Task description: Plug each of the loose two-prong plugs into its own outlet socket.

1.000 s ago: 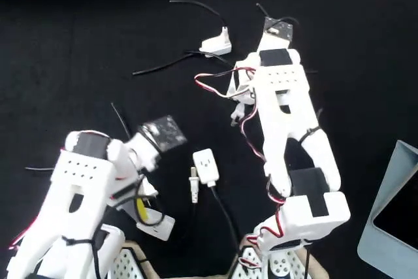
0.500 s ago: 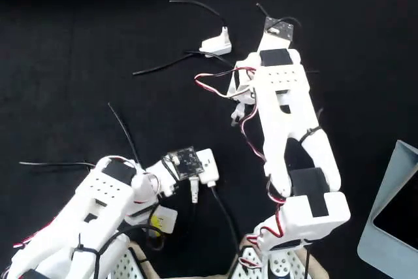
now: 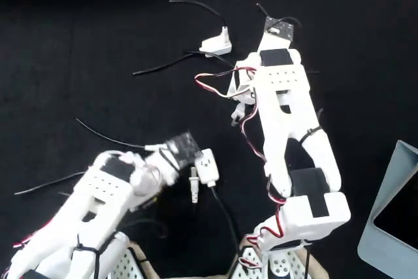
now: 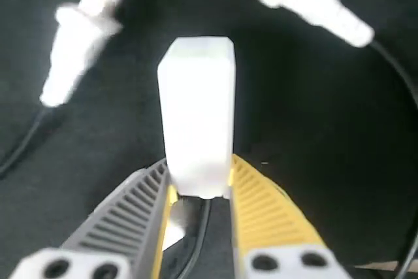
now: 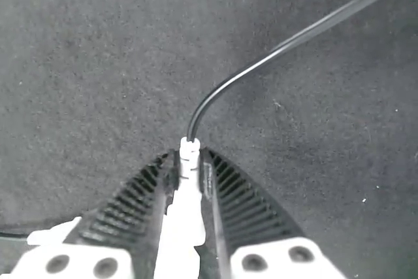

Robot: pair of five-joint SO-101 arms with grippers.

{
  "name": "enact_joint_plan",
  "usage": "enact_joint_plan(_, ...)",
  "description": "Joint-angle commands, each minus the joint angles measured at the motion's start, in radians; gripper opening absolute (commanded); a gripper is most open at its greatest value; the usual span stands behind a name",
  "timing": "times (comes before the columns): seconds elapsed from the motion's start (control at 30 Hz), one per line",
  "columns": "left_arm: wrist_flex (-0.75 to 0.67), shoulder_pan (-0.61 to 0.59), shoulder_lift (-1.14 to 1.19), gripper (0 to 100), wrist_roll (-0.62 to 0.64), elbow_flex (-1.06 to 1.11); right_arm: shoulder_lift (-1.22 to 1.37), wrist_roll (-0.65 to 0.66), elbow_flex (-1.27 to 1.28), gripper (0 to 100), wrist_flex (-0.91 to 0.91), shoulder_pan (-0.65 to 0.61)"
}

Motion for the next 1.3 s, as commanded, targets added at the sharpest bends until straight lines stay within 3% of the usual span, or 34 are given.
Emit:
enact_joint_plan(0.0,0.06,-0.091,-0.015,3,0.006,-0.174,-0.051,0.009,-0.01,1.2,-0.012,0.012)
enact_joint_plan(0.2,-0.026,-0.229,-0.006,3,0.005,-0.282,-0.05,0.009,-0.01,1.2,-0.012,0.012)
enact_joint_plan(0.43,-0.402,-0.285,0.025,3,0.0,-0.182,-0.048,0.009,-0.008,1.2,-0.012,0.012)
enact_joint_plan(0.6,-0.73,-0.308,0.078,3,-0.11,-0.044,-0.048,0.009,-0.004,1.2,-0.012,0.012)
enact_joint_plan(0.73,-0.913,-0.309,0.104,7,-0.117,0.07,-0.048,0.009,-0.004,1.2,-0.012,0.009)
enact_joint_plan(0.9,-0.95,-0.315,0.103,29,-0.114,0.148,-0.048,0.009,0.024,1.2,-0.061,0.009)
enact_joint_plan(1.27,-0.948,-0.412,-0.153,28,-0.114,0.222,-0.05,0.009,0.045,1.2,-0.092,0.008)
